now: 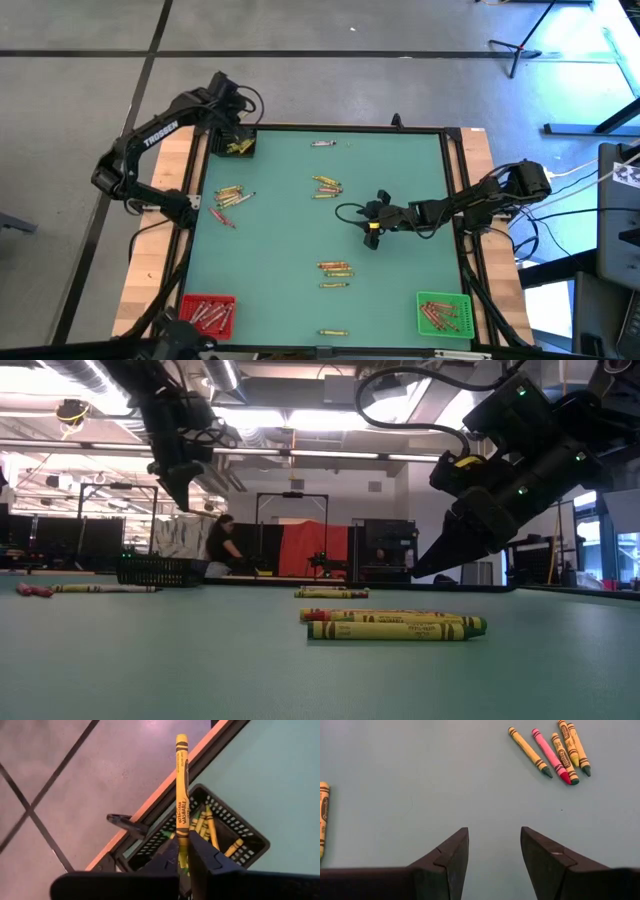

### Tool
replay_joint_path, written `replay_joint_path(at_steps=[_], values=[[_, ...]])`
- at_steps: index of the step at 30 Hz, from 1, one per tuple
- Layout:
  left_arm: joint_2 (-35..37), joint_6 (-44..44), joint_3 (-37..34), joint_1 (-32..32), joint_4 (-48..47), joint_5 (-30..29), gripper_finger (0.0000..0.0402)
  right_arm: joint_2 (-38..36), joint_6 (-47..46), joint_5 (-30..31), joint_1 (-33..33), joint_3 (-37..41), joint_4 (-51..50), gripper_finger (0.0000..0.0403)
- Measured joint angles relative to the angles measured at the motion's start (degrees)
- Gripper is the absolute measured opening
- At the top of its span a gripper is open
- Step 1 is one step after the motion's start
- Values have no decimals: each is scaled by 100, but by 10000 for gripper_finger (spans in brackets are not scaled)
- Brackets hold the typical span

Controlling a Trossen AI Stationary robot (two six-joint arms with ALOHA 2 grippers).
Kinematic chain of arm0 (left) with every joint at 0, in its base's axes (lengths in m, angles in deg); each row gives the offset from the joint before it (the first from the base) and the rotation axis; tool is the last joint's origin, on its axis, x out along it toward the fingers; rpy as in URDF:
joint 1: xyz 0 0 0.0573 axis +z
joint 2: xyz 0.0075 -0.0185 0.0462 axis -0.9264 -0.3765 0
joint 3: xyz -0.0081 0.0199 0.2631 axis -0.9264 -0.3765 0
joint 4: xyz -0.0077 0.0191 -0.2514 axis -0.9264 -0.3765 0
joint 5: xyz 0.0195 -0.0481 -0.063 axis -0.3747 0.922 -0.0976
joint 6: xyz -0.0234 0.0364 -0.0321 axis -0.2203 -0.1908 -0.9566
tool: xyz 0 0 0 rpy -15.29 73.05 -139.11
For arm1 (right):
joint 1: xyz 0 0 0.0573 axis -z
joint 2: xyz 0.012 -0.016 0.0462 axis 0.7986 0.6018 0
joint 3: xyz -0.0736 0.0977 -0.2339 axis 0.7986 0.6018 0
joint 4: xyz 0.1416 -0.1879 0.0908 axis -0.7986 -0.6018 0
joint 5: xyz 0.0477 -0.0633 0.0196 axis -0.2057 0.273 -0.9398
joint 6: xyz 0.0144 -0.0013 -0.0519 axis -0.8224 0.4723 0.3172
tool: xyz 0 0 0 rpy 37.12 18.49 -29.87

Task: Sort crayons
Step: Put the yellow crayon into the black bin

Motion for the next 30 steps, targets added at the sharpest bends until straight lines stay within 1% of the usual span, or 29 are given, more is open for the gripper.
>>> replay_joint_path(at_steps=[4, 8, 11, 15, 18, 25, 27, 30], values=[[-1, -122, 0, 190, -233, 2, 0, 0, 0, -4, -2, 0, 0, 176], [-2, -127, -186, 279, -200, -10, 0, 0, 0, -7, 0, 0, 0, 176], [-2, -59, -528, 350, 62, 3, 0, 0, 0, -9, -1, 0, -2, 176], [-2, 130, -889, 423, 420, -166, 0, 0, 0, -9, 0, 0, 1, 176], [-2, 135, -909, 458, 463, -229, 0, 0, 1, -9, -1, 0, 1, 176], [-21, 237, -909, 503, 477, -49, 0, 0, 2, -4, 0, 0, 0, 176], [-89, 332, -909, 503, 454, 57, 0, 0, 2, -4, -2, 0, 2, 176], [-240, 465, -909, 503, 418, 49, 0, 0, 4, -2, -1, 0, -1, 176]])
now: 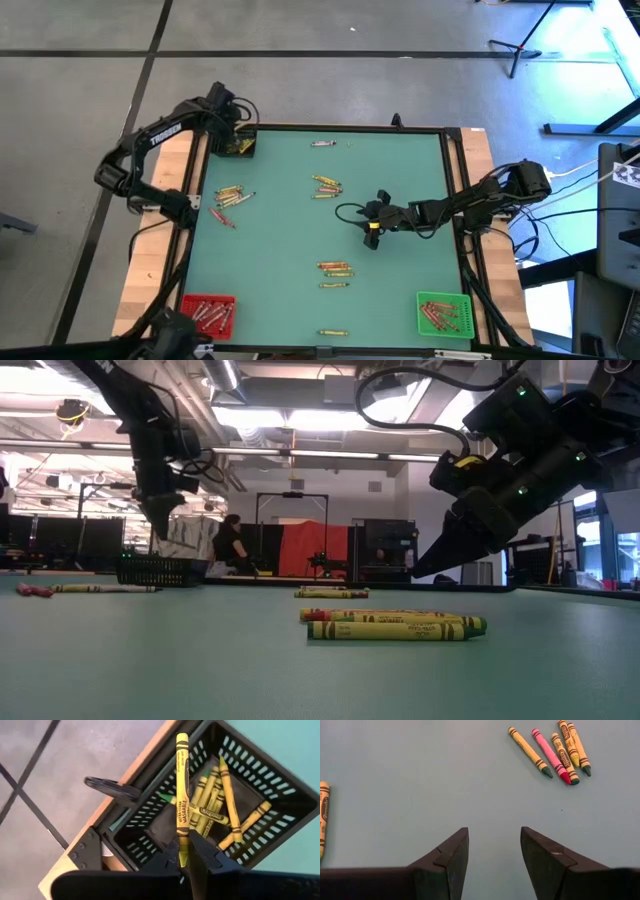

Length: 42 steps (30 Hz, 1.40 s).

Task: Sort crayons
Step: Put the yellow crayon into the black bin, then put the black crayon into the red bin

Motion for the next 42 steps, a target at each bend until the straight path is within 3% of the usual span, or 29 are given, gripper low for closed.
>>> replay_joint_path(at_steps=[16, 28, 32, 42], values=[[-356, 119, 0, -4, -154, 128, 8, 0, 0, 4, 0, 0, -1, 176], [-356, 70, 10, -6, -93, 72, 94, 0, 0, 4, 0, 0, 1, 176], [-355, -31, 424, -71, -269, -70, 112, 0, 0, 4, 1, 0, 1, 176], [-313, -47, 1305, -903, -367, 914, 112, 0, 0, 4, 1, 0, 1, 176]])
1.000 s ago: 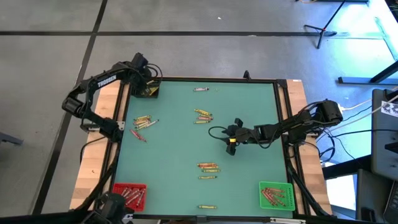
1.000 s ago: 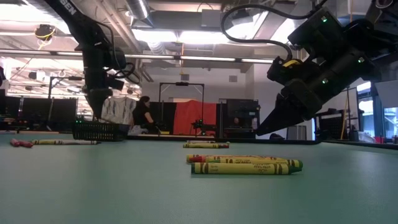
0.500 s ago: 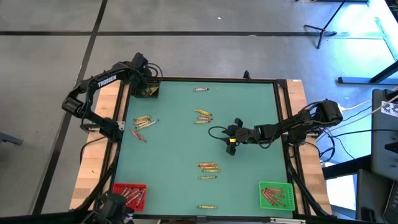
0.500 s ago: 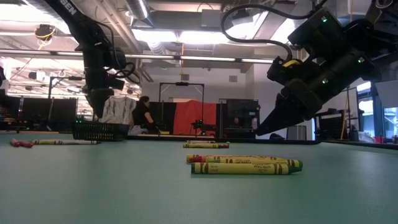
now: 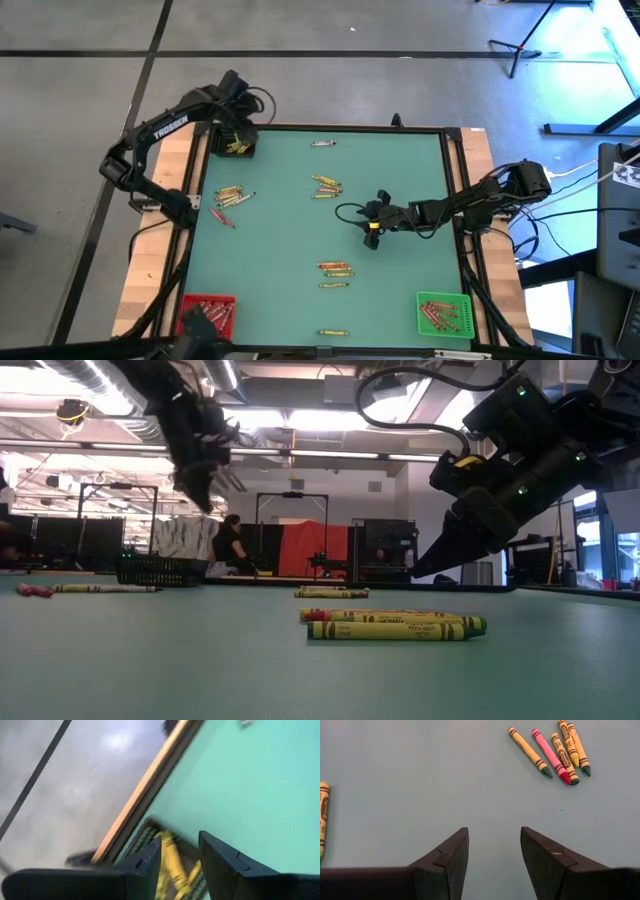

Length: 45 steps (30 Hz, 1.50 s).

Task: Sort crayons
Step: Put the black crayon into the red bin

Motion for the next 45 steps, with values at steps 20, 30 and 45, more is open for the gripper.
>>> replay_joint_path(at_steps=[20, 30, 45], values=[[-384, -471, 20, -1961, 1600, 1082, 112, 0, 2, 2, -1, -2, 3, 176], [-1604, -544, 20, -2398, 2516, 1120, 112, 0, 0, 2, -1, -2, 3, 176], [-2577, 50, 20, -2520, 2762, 1498, 112, 0, 1, 2, 0, -2, 31, 176]])
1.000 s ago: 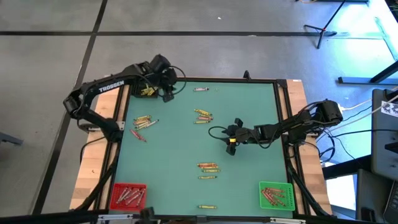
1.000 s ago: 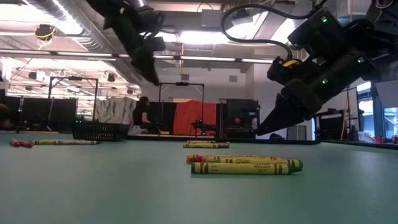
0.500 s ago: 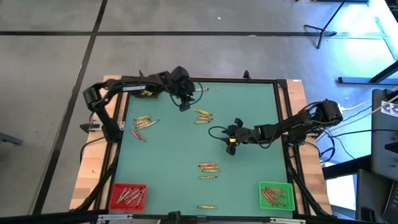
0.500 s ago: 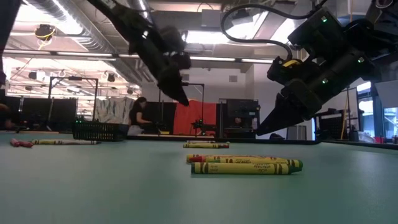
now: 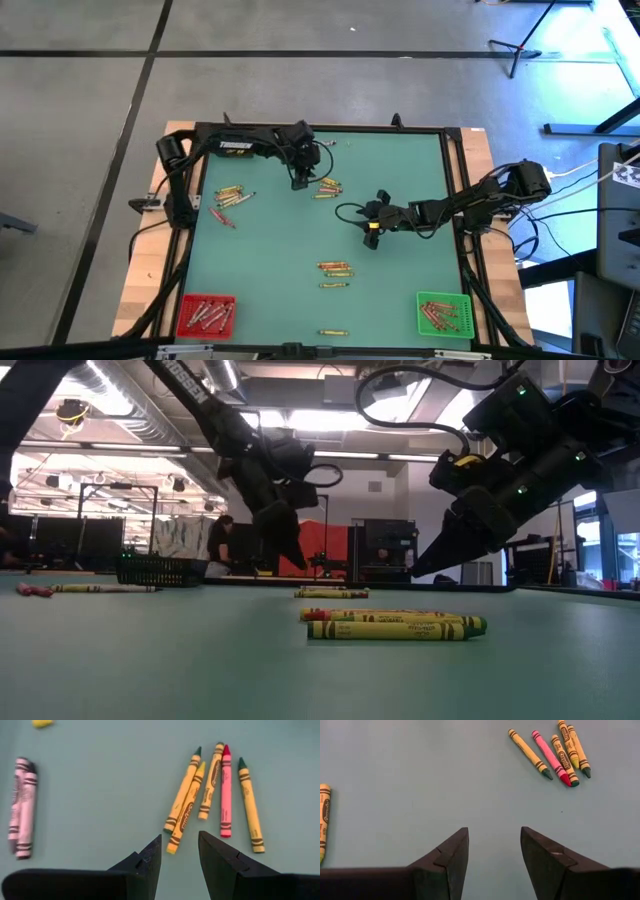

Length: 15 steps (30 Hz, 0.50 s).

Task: Sort crayons
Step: Put the black crayon into the red bin

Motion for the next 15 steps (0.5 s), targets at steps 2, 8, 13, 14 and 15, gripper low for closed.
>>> replay_joint_path(at_steps=[2, 8, 13, 14, 15], values=[[-95, 109, -2, 2, 51, 23, 112, 0, 1, 0, 0, 0, -1, 176], [-247, 101, -4, 39, 582, -215, 112, 0, 1, 0, -2, 0, 9, 176], [-247, -209, -4, 227, 1192, -790, 112, 0, 1, 1, -1, 0, 13, 176], [-247, -227, -4, 282, 1285, -908, 112, 0, 3, 2, 0, 0, 13, 176], [-247, -237, -4, 335, 1380, -1012, 112, 0, 8, 2, 0, 0, 15, 176]])
